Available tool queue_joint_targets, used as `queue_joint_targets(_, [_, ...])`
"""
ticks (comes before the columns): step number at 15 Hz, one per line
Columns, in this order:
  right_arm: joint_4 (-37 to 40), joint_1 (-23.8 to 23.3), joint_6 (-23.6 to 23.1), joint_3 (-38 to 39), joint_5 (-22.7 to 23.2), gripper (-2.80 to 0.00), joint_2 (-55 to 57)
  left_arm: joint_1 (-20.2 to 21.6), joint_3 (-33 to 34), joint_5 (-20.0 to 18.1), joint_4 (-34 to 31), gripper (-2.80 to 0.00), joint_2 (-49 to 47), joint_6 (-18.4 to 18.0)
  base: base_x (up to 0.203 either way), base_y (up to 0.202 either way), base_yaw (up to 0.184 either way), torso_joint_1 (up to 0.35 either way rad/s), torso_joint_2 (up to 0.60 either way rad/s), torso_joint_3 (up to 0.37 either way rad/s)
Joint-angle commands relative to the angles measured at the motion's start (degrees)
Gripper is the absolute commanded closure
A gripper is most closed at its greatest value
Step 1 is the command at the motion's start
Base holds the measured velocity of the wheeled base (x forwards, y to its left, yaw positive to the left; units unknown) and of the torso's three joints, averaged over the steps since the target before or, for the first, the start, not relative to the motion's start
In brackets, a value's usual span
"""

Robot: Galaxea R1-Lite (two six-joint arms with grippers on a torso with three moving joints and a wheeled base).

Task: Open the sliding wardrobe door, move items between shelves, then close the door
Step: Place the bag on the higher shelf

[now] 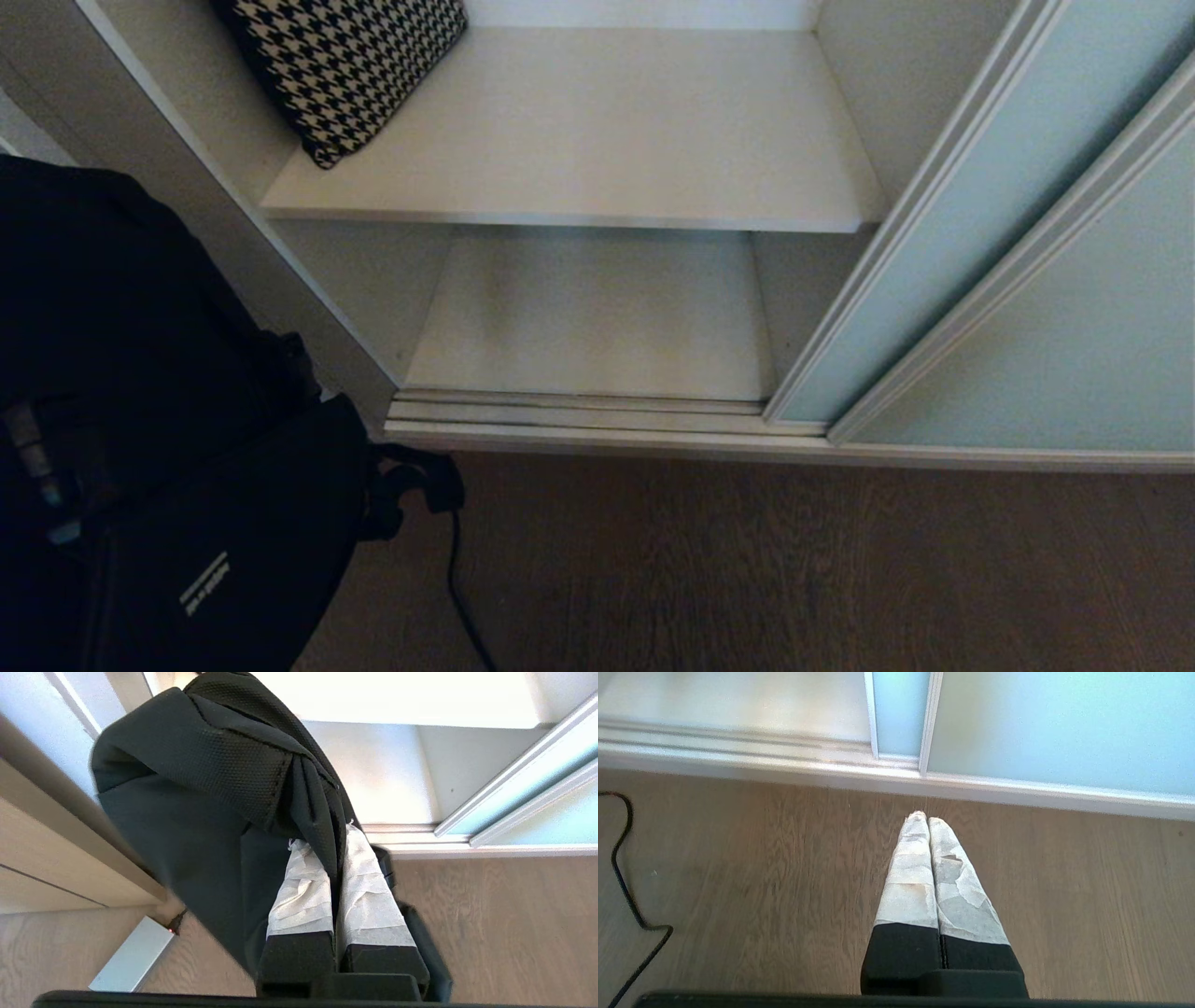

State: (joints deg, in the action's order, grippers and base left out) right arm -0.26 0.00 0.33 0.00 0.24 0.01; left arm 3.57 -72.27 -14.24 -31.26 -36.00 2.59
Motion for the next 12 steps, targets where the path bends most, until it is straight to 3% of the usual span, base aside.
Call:
queue_joint_targets(1, [0.0, 0.0, 0.0, 0.0, 0.0, 0.0, -0.2, 0.1, 0.0, -0.1, 0.1, 0.0, -0.3, 0.0, 0.0, 0.0, 0.0, -0.001, 0.0, 0.203])
queue_joint_targets(5, [0.0, 0.0, 0.0, 0.1, 0.0, 0.0, -0.2, 0.0, 0.0, -0.1, -0.2, 0.0, -0.4, 0.0, 0.0, 0.0, 0.0, -0.001, 0.0, 0.194])
queue_joint_targets(12, [0.0, 0.0, 0.0, 0.1, 0.0, 0.0, -0.2, 0.0, 0.2, -0.4, -0.3, 0.0, -0.3, 0.3, 0.0, 0.0, 0.0, 0.0, 0.0, 0.0])
